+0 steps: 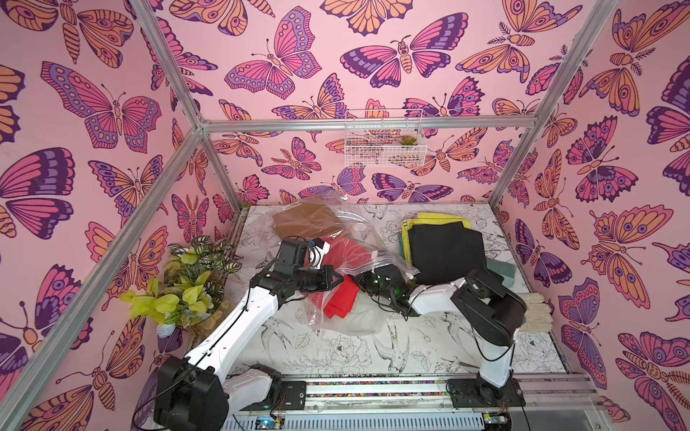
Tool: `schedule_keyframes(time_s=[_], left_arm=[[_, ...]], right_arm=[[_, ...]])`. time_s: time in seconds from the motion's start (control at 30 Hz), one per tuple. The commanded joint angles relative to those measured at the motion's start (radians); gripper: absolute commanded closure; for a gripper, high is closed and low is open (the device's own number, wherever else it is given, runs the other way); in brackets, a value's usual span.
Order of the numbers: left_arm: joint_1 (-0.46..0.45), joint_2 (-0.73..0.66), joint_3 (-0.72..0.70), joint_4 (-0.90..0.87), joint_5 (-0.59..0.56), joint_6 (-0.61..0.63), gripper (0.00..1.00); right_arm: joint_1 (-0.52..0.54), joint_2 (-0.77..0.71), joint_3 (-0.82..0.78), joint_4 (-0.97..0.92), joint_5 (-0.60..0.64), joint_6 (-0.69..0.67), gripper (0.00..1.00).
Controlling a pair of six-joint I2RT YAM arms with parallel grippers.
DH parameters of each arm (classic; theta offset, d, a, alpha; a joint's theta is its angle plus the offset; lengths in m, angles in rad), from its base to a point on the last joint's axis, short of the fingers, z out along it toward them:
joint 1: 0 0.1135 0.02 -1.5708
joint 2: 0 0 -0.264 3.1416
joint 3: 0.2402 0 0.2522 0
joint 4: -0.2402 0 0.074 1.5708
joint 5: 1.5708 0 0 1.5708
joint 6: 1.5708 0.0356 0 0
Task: Take the trousers out of the vacuum bag
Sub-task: Take out the trousers from the vacuum bag.
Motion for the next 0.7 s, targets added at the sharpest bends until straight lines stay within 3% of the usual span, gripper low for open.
schedule_keyframes(time_s=[0.0, 0.43, 0.67], left_arm=[[0.000, 0.022, 0.033, 0.023, -0.063, -0.017, 1.00], [0.000, 0.160, 0.077, 0.057, -0.111, -0.035, 1.00], [0.000, 0.209, 0.066, 0.090, -0.127, -0.032, 1.00]], right_arm=[[0.014, -0.120, -0.047, -0.034, -0.002, -0.085, 1.00], [0.103, -0.486, -0.094, -0.464, 0.044, -0.319, 1.00], [0.105, -0.687, -0.090, -0.718, 0.063, -0.369, 1.00]])
